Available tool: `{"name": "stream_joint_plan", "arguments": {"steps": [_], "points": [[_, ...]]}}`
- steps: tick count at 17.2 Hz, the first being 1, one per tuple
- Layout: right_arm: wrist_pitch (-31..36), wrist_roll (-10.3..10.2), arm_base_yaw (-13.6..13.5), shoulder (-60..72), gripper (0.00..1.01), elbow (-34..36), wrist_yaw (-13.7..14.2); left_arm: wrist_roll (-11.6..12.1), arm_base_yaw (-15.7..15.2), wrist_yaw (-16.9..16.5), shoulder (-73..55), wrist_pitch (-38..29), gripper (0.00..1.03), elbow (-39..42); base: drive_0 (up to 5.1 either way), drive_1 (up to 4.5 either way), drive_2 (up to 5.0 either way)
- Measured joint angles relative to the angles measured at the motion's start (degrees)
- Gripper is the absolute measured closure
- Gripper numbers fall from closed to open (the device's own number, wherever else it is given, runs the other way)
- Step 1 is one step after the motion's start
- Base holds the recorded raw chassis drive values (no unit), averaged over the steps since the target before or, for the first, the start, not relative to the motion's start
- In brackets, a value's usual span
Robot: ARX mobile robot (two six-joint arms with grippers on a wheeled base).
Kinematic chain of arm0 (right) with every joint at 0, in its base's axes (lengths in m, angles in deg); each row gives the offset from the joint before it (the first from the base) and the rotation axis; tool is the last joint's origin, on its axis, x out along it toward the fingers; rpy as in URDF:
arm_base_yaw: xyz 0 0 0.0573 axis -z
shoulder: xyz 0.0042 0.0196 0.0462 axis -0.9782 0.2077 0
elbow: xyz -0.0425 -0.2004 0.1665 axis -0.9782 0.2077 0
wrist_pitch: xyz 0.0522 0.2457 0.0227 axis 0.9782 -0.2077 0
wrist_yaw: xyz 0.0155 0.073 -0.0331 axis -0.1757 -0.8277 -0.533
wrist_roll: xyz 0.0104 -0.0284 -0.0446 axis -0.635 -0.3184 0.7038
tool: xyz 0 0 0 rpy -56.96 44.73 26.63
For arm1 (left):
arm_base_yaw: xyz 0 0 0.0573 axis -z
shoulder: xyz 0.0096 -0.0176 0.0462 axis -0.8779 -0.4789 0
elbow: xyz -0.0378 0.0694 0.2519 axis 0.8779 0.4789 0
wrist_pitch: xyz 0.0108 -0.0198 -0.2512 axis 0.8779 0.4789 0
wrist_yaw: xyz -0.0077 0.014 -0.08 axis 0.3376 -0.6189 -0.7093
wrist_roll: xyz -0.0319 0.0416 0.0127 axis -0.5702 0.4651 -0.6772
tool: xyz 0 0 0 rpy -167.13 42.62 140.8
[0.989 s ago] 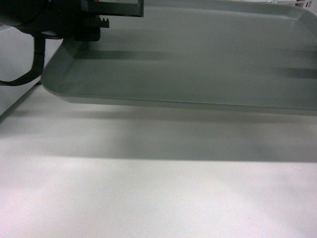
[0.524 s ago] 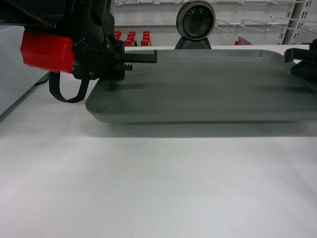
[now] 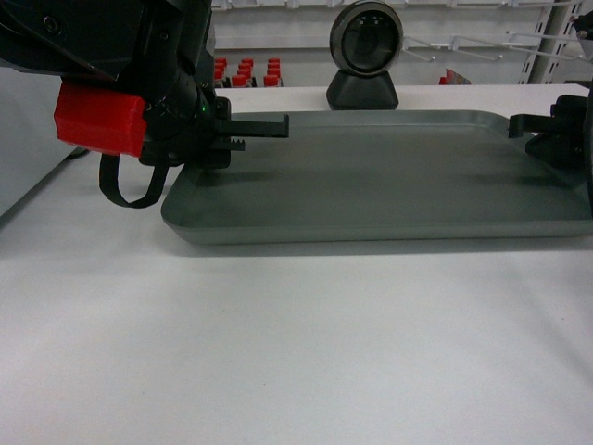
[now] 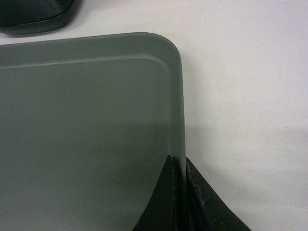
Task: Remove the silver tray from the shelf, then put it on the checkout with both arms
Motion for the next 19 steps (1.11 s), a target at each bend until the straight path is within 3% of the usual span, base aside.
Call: {"name": "stream_joint_plan", "arguments": {"steps": [3,6,7,9,12,18,19], "points": [[0.5,0.9,0.0,0.8,0.99,-0.5,0.2,-0.6,0.1,0.0,-0.5,0.0,1.0,-0.3,0.0,4.15,-4.1],[1.0,1.4,0.0,1.1,0.99,-0.5,0.2,-0.9,0.2,0.1,-0.6,0.0,1.0,-0.3,0.0,0.0,0.0],[1.0,1.5,0.0,1.1,0.99,-0.5,0.2,-0.8,0.2,0.1,-0.6,0.0,0.95,-0.3,0.0,0.0,0.0],[1.2,1.8,0.0,1.1,0.96,-0.5,0.0,0.3,0.6,0.9,-0.7,0.1,0.76,-0.3,0.0,0.0,0.0],[1.2,5.6,0.0,1.1,0.72,-0.5,-0.2,0.6,0.8,0.9,-0.7,-0.1,0.53,-0.3,0.0,0.0,0.0],[1.8,5.9,-0.4,0.2,0.22,-0.2,-0.7,0.6,1.1,0.0,0.7,-3.8,0.04,0.7,0.0,0.0,0.0],[1.9,5.5,-0.3,-0.6,0.15,0.0,-0.9,0.6,1.1,0.0,1.7,-5.3,0.03,1.1,0.0,0.0,0.0]]}}
